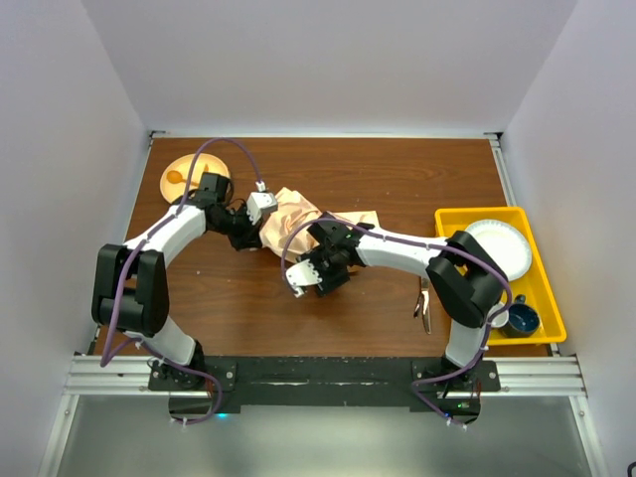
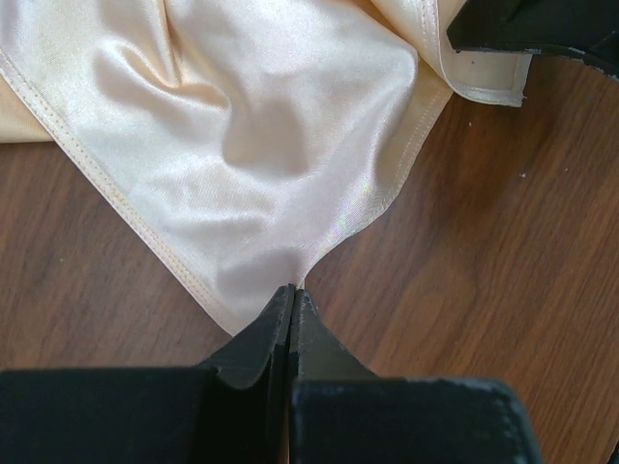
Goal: Fold the napkin into a case and place the utensils inside
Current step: Pick up the crumpled napkin from the center of the board.
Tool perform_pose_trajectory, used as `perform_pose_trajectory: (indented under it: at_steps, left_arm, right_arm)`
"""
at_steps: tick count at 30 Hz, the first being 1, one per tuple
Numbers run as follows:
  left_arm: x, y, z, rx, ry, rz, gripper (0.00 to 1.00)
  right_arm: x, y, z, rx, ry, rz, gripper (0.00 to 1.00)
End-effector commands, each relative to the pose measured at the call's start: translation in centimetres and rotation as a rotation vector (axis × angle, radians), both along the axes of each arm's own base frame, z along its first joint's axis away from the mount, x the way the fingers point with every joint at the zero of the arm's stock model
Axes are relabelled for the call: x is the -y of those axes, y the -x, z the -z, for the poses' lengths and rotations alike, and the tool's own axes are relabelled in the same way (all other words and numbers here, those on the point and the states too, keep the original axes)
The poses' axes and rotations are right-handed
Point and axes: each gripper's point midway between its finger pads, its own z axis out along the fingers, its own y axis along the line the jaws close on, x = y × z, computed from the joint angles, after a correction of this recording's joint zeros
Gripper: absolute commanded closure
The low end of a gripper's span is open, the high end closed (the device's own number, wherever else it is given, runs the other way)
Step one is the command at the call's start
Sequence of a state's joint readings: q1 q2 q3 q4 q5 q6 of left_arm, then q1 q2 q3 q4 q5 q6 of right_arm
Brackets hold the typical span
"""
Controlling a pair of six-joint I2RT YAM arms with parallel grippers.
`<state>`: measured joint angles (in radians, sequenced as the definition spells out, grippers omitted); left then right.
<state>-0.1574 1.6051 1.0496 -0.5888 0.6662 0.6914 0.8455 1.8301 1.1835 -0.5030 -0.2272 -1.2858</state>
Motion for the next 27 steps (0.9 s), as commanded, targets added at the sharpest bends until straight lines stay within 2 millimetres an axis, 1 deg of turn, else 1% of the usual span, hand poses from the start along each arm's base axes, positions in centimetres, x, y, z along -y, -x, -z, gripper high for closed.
perform_pose_trajectory:
  at_steps: [1, 3, 4, 6, 7, 8, 9, 10, 11, 12, 13, 15, 16, 17, 18, 19, 20, 21, 22, 23, 24, 25, 26, 27]
  left_arm:
    - [0.3, -0.7, -0.6, 0.037, 0.023, 0.01, 1.0]
    - [0.3, -0.8, -0.6, 0.038, 0.02, 0.01, 1.0]
    - [0.3, -0.8, -0.4, 0.036, 0.017, 0.011, 1.0]
    - [0.3, -1.0, -0.6, 0.039, 0.016, 0.011, 1.0]
    - [0.3, -1.1, -0.7, 0.041, 0.017, 0.011, 1.0]
    - [0.3, -1.1, -0.7, 0.042, 0.016, 0.012, 1.0]
    - [0.3, -1.1, -0.7, 0.044, 0.016, 0.014, 1.0]
    - [0.2, -1.0, -0.8, 0.044, 0.014, 0.013, 1.0]
    - [0.2, -1.0, -0.9, 0.048, 0.013, 0.014, 1.0]
    - [0.2, -0.9, -1.0, 0.048, 0.012, 0.015, 1.0]
    - [0.1, -1.0, -1.0, 0.051, 0.011, 0.013, 1.0]
    - [0.1, -1.2, -1.5, 0.057, 0.021, 0.002, 1.0]
    - [-0.2, -1.5, -1.7, 0.06, 0.025, -0.014, 1.0]
    - [-0.2, -1.9, -2.3, 0.071, 0.037, -0.024, 1.0]
    - [-0.6, -2.4, -2.8, 0.073, 0.051, -0.053, 1.0]
    - [-0.7, -2.8, -3.4, 0.082, 0.062, -0.066, 1.0]
    - [-0.8, -3.6, -4.5, 0.105, 0.076, -0.08, 1.0]
    - [-1.2, -4.2, -5.3, 0.119, 0.089, -0.106, 1.0]
    - [-1.3, -4.7, -6.0, 0.135, 0.096, -0.116, 1.0]
    - [-1.3, -5.5, -7.5, 0.174, 0.103, -0.125, 1.0]
    - [-1.5, -6.2, -8.5, 0.2, 0.114, -0.148, 1.0]
    - [-1.5, -6.8, -9.4, 0.221, 0.121, -0.161, 1.0]
    - [-1.7, -7.7, -11.3, 0.271, 0.126, -0.182, 1.0]
    - [-1.8, -8.7, -12.7, 0.305, 0.143, -0.215, 1.0]
  right_arm:
    - [1.1, 0.0, 1.2, 0.035, 0.085, -0.091, 0.4]
    - [1.3, -0.3, 2.0, 0.042, 0.108, -0.098, 0.47]
    - [1.5, -0.7, 2.7, 0.049, 0.129, -0.084, 0.54]
    - [1.1, -1.4, 2.6, 0.071, 0.12, -0.065, 0.65]
    - [0.9, -1.8, 2.1, 0.078, 0.108, -0.039, 0.69]
    - [0.7, -2.0, 1.9, 0.083, 0.1, -0.026, 0.81]
    - [0.6, -2.2, 1.5, 0.088, 0.09, -0.011, 0.86]
    - [0.3, -2.4, 0.5, 0.092, 0.066, 0.022, 0.92]
    - [0.1, -2.5, -0.1, 0.086, 0.047, 0.04, 1.0]
    - [0.1, -2.9, -0.8, 0.085, 0.025, 0.071, 1.0]
    - [-0.2, -3.3, -1.9, 0.073, -0.012, 0.128, 1.0]
    - [-0.2, -4.0, -4.2, 0.036, -0.08, 0.206, 1.0]
    - [-0.7, -4.8, -6.3, 0.013, -0.144, 0.288, 1.0]
    - [-0.7, -5.3, -8.1, -0.002, -0.192, 0.336, 1.0]
    - [-0.1, -6.3, -9.6, -0.037, -0.251, 0.398, 1.0]
    - [-0.2, -7.4, -12.0, -0.07, -0.332, 0.502, 1.0]
    - [1.1, -8.9, -13.4, -0.087, -0.381, 0.589, 1.0]
    - [1.5, -9.5, -15.3, -0.106, -0.444, 0.632, 1.0]
    - [1.8, -10.3, -17.3, -0.137, -0.513, 0.722, 1.0]
    - [3.4, -11.8, -18.7, -0.137, -0.564, 0.795, 1.0]
    - [4.0, -12.3, -20.3, -0.143, -0.613, 0.835, 1.0]
    - [4.6, -12.9, -21.8, -0.167, -0.675, 0.915, 1.0]
    - [5.9, -14.4, -23.5, -0.143, -0.746, 0.971, 1.0]
    - [6.6, -15.1, -24.6, -0.138, -0.793, 1.014, 1.0]
